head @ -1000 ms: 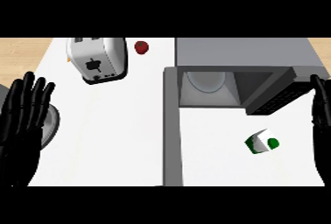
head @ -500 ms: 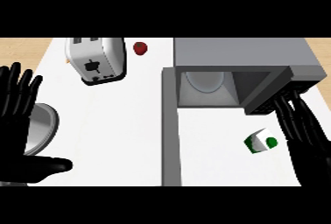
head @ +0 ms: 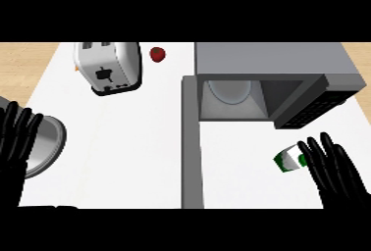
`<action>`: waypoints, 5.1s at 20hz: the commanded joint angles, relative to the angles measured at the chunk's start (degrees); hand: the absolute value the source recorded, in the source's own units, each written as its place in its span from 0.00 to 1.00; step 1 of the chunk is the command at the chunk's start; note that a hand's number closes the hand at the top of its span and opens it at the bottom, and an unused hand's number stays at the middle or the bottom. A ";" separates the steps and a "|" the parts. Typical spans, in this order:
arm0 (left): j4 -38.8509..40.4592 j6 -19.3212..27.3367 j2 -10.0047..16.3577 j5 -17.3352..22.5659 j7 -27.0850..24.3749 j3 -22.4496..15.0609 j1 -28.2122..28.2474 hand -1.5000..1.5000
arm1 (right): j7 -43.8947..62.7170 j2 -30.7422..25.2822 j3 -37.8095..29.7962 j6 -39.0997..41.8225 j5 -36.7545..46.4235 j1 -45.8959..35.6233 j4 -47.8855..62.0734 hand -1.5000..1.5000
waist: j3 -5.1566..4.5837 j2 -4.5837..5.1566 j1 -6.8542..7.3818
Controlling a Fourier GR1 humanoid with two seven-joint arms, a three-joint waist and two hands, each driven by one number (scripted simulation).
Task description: Pick up the milk, place it into the microwave and close the microwave
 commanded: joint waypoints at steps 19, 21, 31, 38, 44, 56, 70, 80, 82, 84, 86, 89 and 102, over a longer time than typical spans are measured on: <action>-4.08 -7.73 -4.62 -1.68 -7.28 0.63 13.16 0.00 | -13.31 1.95 -11.23 -9.03 11.08 -5.67 17.61 0.00 | 0.00 0.08 0.14; -6.09 -9.25 -4.31 0.19 -6.62 1.69 15.98 0.00 | -14.12 1.85 -11.89 -9.53 11.72 -10.92 24.25 0.00 | 0.00 0.10 0.44; -8.50 -12.21 -5.10 2.64 -6.89 4.32 18.25 0.00 | -21.77 0.92 -15.91 -13.20 15.14 -11.60 34.89 0.00 | -0.01 0.05 0.38; -10.06 -11.11 -6.10 2.10 -3.23 2.32 17.31 0.00 | -31.13 -4.20 -20.48 -7.89 13.20 -16.02 51.39 0.00 | 0.03 0.12 0.47; -10.37 -12.60 -6.23 3.38 -4.19 4.42 18.67 0.00 | -38.04 -9.05 -22.11 -2.72 13.74 -14.82 60.05 0.00 | 0.02 0.09 0.34; -10.22 -11.28 -6.63 1.98 -4.34 3.72 18.21 0.00 | -45.10 -9.45 -23.14 -9.74 17.40 -26.22 81.33 0.00 | 0.01 0.09 0.43; -6.82 -10.77 -6.59 0.28 -7.81 2.53 17.90 0.00 | -52.59 -12.64 -23.48 -1.22 18.19 -38.75 105.05 0.00 | 0.09 0.25 0.91; -5.54 -12.51 -5.33 0.89 -7.15 4.65 16.17 0.00 | -59.61 -12.26 -25.40 1.71 16.37 -38.22 107.64 0.00 | 0.19 0.42 0.86; -4.90 -13.57 -4.93 2.91 -7.11 4.80 15.66 0.00 | -57.81 -12.42 -26.46 3.31 14.90 -39.90 108.22 1.00 | 0.24 0.55 1.17; -5.09 -14.34 -4.65 3.79 -8.10 6.28 17.28 0.00 | -56.40 -10.87 -25.91 5.63 14.34 -40.83 107.17 1.00 | 0.18 0.39 1.26; -5.70 -14.48 -5.49 3.18 -8.16 5.77 19.14 0.00 | -58.84 -10.75 -25.71 8.63 13.75 -38.61 106.41 1.00 | 0.22 0.35 1.22; -8.50 -13.35 -6.54 2.35 -6.92 4.67 18.89 0.00 | -57.81 -10.90 -26.60 7.24 12.01 -39.36 104.28 1.00 | 0.16 0.22 0.83; -6.91 -15.38 -5.15 4.96 -7.48 8.64 19.55 0.00 | -46.90 -0.59 -23.78 4.10 7.62 -42.48 95.08 1.00 | -0.03 -0.12 0.28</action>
